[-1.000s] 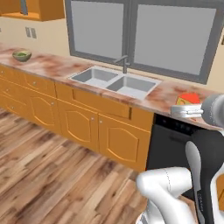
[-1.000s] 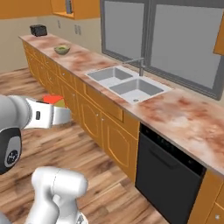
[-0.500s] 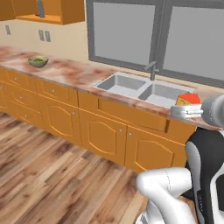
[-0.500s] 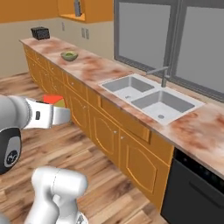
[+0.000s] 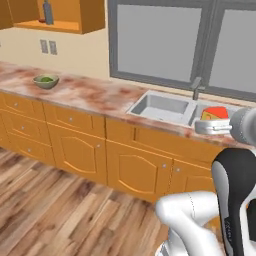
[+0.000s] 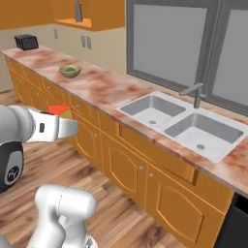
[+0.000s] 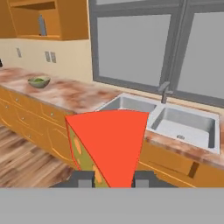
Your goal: Pick the cheese from the fridge and the cheese grater from the cabinet and place them next to the salad bowl.
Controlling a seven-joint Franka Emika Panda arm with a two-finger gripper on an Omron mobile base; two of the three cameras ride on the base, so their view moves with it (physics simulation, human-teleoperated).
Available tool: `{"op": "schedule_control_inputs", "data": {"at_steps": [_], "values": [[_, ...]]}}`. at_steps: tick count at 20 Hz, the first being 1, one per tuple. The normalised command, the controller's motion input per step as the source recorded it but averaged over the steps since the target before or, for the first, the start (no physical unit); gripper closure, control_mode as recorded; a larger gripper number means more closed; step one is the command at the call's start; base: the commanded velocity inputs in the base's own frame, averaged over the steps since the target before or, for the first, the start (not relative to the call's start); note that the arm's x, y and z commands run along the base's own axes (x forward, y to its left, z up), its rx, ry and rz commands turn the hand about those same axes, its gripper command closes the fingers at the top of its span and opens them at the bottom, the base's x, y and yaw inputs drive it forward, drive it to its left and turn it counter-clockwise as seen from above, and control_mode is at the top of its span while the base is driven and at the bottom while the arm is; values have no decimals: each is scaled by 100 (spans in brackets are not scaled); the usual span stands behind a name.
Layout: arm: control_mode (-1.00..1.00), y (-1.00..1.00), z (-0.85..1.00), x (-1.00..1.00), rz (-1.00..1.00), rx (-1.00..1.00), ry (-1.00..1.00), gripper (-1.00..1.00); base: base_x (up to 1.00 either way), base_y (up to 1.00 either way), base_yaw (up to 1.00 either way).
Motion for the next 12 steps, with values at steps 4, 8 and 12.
{"op": "schedule_control_inputs", "data": {"at_steps": [4,8,12], "values": [[100,0,0,0,0,0,0,100,84,79,0],[100,0,0,0,0,0,0,100,40,100,0],[100,0,0,0,0,0,0,100,59,100,0]]}}
